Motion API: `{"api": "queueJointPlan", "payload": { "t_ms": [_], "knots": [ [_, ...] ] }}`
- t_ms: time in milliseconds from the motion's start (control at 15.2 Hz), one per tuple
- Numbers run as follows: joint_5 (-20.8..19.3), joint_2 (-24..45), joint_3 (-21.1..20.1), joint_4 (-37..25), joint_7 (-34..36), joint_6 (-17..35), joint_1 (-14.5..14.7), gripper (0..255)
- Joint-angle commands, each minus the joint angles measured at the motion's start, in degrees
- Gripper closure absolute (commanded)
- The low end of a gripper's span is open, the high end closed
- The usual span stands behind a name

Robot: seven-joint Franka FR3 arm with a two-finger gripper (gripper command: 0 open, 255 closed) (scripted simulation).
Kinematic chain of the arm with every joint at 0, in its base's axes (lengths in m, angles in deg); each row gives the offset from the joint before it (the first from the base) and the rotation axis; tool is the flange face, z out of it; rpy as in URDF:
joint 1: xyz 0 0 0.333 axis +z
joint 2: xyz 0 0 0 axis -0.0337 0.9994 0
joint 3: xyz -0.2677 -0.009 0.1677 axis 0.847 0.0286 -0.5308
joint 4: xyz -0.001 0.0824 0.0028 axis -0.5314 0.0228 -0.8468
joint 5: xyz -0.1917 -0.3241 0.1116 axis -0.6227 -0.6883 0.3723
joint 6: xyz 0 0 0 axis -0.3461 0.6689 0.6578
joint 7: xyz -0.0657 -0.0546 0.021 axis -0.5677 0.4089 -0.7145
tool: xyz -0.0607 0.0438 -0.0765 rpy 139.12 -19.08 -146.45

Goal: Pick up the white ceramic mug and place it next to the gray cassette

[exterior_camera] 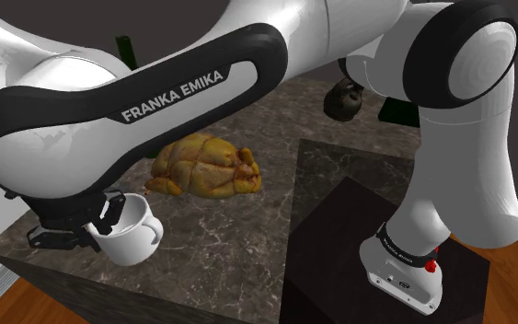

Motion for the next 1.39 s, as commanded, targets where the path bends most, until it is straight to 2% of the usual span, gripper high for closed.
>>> {"api": "queueJointPlan", "payload": {
  "t_ms": [0,198,264,594,858,1320],
  "knots": [
    [-0.01,0.0,0.0,0.01,0.01,0.05,0.0,255],
    [-0.01,0.0,0.0,0.01,0.01,0.05,0.0,255],
    [0.0,-0.01,0.0,0.01,0.01,0.04,0.01,0],
    [-0.01,0.0,0.0,0.01,0.01,0.05,0.0,0],
    [0.47,-0.67,-0.29,-6.38,-0.5,-6.87,0.51,0],
    [0.47,-0.67,-0.29,-6.38,-0.5,-6.87,0.51,0]
  ]
}}
